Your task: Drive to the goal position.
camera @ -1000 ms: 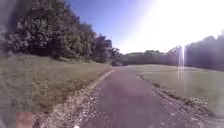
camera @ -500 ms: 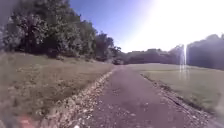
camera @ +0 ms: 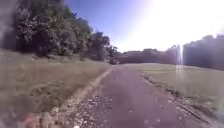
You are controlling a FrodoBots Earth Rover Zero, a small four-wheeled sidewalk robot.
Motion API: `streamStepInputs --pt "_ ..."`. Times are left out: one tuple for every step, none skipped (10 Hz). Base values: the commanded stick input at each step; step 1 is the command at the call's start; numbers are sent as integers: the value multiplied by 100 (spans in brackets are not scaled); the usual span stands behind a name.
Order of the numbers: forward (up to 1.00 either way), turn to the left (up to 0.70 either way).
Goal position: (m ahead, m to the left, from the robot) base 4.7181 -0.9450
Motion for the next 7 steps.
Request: streamStepInputs --pt "100 0" --pt "100 0" --pt "100 0" --pt "100 -1" --pt "100 -26" --pt "100 -33" --pt "100 -39"
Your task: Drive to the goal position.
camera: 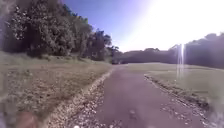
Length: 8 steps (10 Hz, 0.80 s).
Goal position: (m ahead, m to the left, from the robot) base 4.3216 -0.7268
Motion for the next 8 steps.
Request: streamStepInputs --pt "100 -5" --pt "100 -1" --pt "100 0" --pt "100 0" --pt "100 0" --pt "100 0" --pt "100 0" --pt "100 0"
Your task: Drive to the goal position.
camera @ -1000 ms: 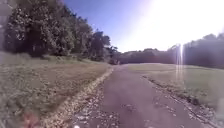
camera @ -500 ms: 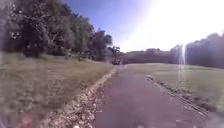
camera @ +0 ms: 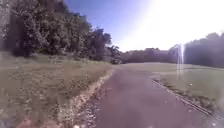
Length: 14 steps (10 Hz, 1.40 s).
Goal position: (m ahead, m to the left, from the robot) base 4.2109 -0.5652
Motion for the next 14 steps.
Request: streamStepInputs --pt "100 0" --pt "100 0" --pt "100 0" --pt "100 0" --pt "100 0" --pt "100 -14" --pt "100 -33" --pt "100 -40" --pt "100 -40" --pt "100 -40" --pt "100 -40" --pt "100 -40" --pt "100 -40" --pt "100 -38"
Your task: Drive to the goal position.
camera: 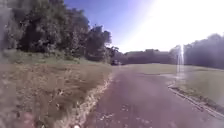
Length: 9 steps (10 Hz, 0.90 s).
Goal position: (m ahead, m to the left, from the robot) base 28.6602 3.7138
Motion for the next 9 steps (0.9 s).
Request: streamStepInputs --pt "100 -22" --pt "100 -5" --pt "100 0" --pt "100 0" --pt "100 -4" --pt "100 -9" --pt "100 -35" --pt "100 -38" --pt "100 0"
